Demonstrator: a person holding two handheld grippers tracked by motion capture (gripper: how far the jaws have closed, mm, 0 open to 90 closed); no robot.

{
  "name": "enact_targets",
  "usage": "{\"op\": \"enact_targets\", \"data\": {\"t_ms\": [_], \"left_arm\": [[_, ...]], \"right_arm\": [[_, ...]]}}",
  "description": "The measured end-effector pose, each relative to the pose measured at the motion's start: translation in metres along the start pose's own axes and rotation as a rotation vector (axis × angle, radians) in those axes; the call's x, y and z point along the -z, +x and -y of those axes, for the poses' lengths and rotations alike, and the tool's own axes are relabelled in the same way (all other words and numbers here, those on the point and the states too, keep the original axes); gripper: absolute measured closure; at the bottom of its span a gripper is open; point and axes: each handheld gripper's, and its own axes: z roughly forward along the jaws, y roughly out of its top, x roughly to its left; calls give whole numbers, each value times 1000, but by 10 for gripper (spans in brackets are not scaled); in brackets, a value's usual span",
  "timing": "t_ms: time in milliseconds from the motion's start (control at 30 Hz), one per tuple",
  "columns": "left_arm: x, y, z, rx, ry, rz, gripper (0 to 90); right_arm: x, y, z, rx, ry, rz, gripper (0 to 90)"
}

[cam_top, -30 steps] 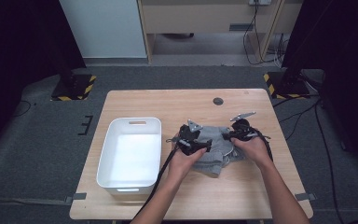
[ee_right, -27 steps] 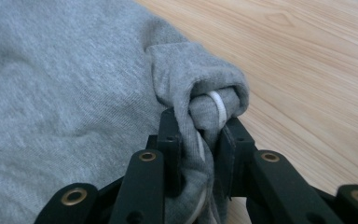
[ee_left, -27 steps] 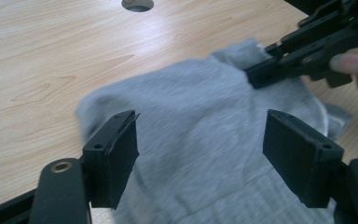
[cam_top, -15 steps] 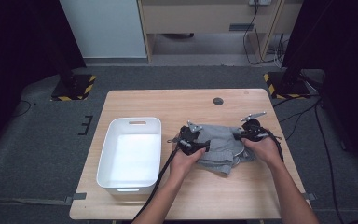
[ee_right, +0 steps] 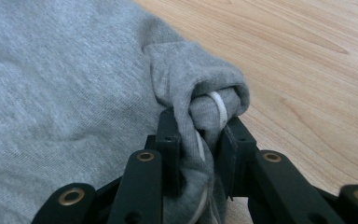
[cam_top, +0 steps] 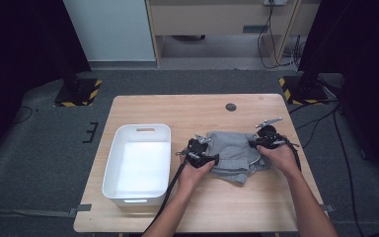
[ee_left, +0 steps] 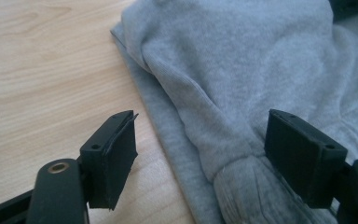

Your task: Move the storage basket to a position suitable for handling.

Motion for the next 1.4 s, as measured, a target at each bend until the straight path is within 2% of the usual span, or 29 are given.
{"op": "enact_targets", "data": {"t_ms": [167,333,400,600,700,833,933,1100,1167,1267,1333,1400], "left_arm": [[-1,1,2,-7,-5,-1,246],[2,6,0,17,-44,-12,286],[2,7,-1,27,-40,-12,301],[-6,10,-1,24,-16,-13,297],[-9,9,1,42,-1,-1,300],[-13,9,4,61,-10,20,322],[-14,8,6,47,-24,28,347],[-17,2,6,24,-36,50,475],[-19,-2,5,-1,-32,46,518],[-19,-3,4,-8,-28,56,586],[-20,-2,4,-6,-26,61,630],[-20,-2,3,-8,-23,65,670]], "right_arm": [[0,0,0,-1,1,2,723],[0,0,1,-8,-2,0,722],[0,1,1,-2,0,1,723],[0,1,1,1,-1,4,722],[0,2,1,6,0,8,720],[0,2,1,7,-1,8,717],[0,3,2,4,-9,11,716],[1,4,3,4,-10,11,712],[2,5,4,2,-11,7,709],[3,6,5,-1,-12,2,701],[4,6,5,-1,-13,0,669],[5,5,5,-9,-16,-1,596]]}}
